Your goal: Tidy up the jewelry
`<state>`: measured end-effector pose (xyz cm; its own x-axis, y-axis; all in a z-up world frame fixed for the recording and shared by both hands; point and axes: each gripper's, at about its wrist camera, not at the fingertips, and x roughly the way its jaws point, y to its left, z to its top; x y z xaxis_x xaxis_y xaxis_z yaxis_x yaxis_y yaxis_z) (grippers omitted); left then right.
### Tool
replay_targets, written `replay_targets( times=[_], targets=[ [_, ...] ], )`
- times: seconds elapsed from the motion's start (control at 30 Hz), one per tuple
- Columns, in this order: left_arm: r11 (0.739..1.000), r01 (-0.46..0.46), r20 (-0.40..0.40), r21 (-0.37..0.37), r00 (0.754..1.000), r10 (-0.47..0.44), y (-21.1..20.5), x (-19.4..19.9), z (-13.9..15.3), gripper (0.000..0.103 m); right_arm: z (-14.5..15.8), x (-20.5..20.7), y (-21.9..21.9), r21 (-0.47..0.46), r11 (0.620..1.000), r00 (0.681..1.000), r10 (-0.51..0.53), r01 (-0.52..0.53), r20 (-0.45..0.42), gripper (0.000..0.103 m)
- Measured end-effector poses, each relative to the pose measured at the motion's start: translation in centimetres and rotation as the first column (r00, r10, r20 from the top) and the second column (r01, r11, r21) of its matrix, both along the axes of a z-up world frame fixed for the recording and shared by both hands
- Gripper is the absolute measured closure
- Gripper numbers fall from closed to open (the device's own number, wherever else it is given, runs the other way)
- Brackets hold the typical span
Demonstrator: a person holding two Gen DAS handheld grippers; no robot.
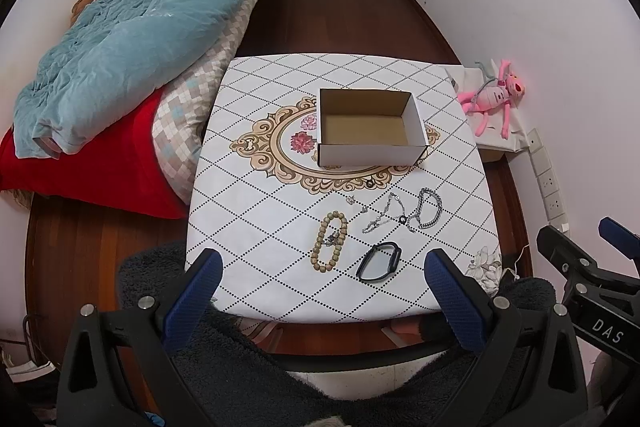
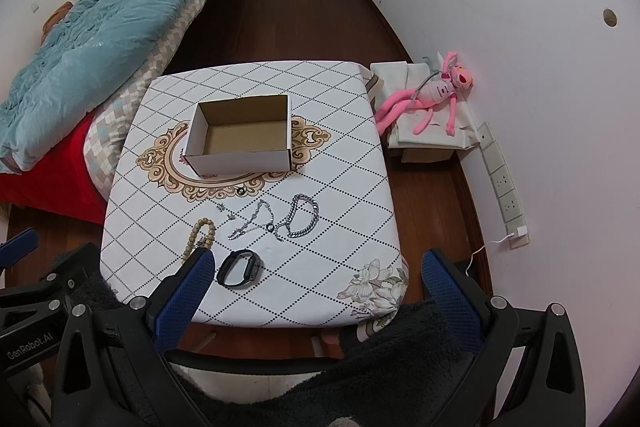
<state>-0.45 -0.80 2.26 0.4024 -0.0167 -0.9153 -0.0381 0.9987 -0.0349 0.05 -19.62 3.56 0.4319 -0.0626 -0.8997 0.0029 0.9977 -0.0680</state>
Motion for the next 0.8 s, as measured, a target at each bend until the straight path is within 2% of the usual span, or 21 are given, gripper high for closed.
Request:
replay_targets(
  times=[0.27,0.37,0.43,0.53,0.63,0.73,0.77,0.8],
  targets=[
    [1.0,-0.009,0.018,0.011,1.0,0.009,0.0,0.3,0.0,0.0,0.3,0.0,0.0,0.01,1.0,1.0,-0.011,0.01,0.02,0.0],
    [0.999,-0.032,0.049,0.043,0.998,0.03,0.5,1.4,-1.0,0.0,0.0,0.5,-0.5,0.09,0.996,0.998,-0.025,0.02,0.055,0.0],
    [0.995,-0.045,0.063,0.091,0.997,0.04,1.0,2.4,-2.1,0.0,-1.0,1.3,-0.6,0.116,0.993,0.999,-0.032,0.027,0.043,0.0],
    [0.984,-0.058,0.052,0.166,0.997,0.05,1.9,4.4,-5.3,0.0,-4.6,3.2,-0.3,0.139,0.989,0.999,-0.041,0.041,-0.009,0.0],
    [0.978,-0.058,-0.005,0.202,0.998,0.061,2.7,5.8,-9.0,0.001,-10.4,5.2,0.6,0.13,0.99,0.992,-0.041,0.057,-0.123,0.0],
    [0.977,-0.032,-0.085,0.21,0.995,0.051,3.1,6.8,-13.0,0.003,-15.8,5.8,1.4,0.155,0.985,0.971,-0.037,0.075,-0.235,0.012],
    [0.976,-0.023,-0.107,0.217,0.993,0.047,3.1,6.9,-14.0,0.01,-18.0,6.0,1.8,0.174,0.981,0.958,-0.033,0.086,-0.286,0.02],
    [0.976,-0.009,-0.131,0.217,0.991,0.038,3.1,7.0,-15.2,0.014,-19.5,5.9,2.0,0.179,0.98,0.949,-0.03,0.09,-0.314,0.024]
  ],
)
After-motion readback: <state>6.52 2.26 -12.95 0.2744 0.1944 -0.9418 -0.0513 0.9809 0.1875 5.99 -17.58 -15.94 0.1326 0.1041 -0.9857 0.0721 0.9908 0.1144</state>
